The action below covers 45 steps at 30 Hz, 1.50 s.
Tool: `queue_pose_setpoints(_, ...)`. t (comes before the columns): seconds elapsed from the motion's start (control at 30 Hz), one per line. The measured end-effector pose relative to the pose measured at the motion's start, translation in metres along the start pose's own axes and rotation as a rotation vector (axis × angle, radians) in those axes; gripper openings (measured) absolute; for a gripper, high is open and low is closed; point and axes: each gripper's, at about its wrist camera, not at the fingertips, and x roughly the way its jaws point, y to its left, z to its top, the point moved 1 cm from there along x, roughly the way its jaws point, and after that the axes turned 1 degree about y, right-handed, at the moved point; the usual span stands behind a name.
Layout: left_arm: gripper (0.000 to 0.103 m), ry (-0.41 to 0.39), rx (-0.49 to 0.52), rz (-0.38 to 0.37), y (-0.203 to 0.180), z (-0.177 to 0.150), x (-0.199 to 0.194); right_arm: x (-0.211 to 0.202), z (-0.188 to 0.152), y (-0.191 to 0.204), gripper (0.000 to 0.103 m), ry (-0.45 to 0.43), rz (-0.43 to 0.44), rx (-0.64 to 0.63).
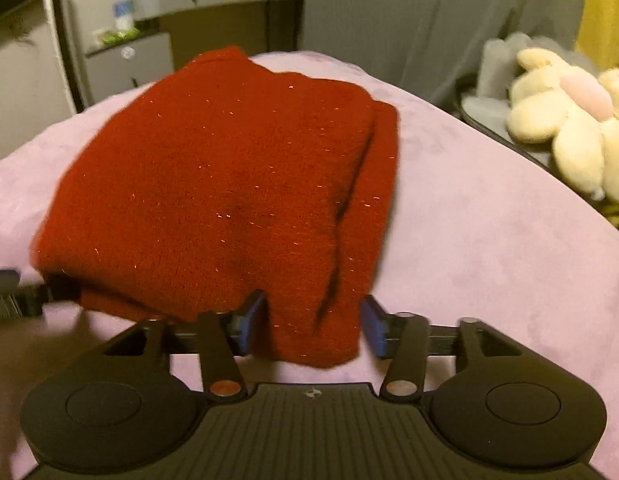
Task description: Fold small clothes
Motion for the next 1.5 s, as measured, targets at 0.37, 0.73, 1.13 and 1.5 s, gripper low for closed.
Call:
queue_pose_setpoints(0.37, 0.103, -0.076, -0.086, -0.047, 0.029, -0.001, -0.088, -0.086, -0.043, 0.024, 0.099, 0.079, 0.010, 0.079)
queue_pose_setpoints(0.73, 0.103, -0.035, -0.052, 0.023, 0.029, -0.002, -0.110, -0.128, -0.026, 0.038, 0.099, 0.036, -0.005, 0.098)
queue_pose_setpoints(1.13, 0.103, 0.032, 0.023, -0.014, 0.010, 0.014, -0.105, -0.124, -0.011, 0.038, 0.099, 0.094, -0.044, 0.111)
queue_pose_setpoints(1.5, 0.103, 0.053, 0.034, -0.014, 0.006, 0.019, -0.099, -0.121, -0.004, 0.035, 0.099, 0.102, -0.055, 0.128)
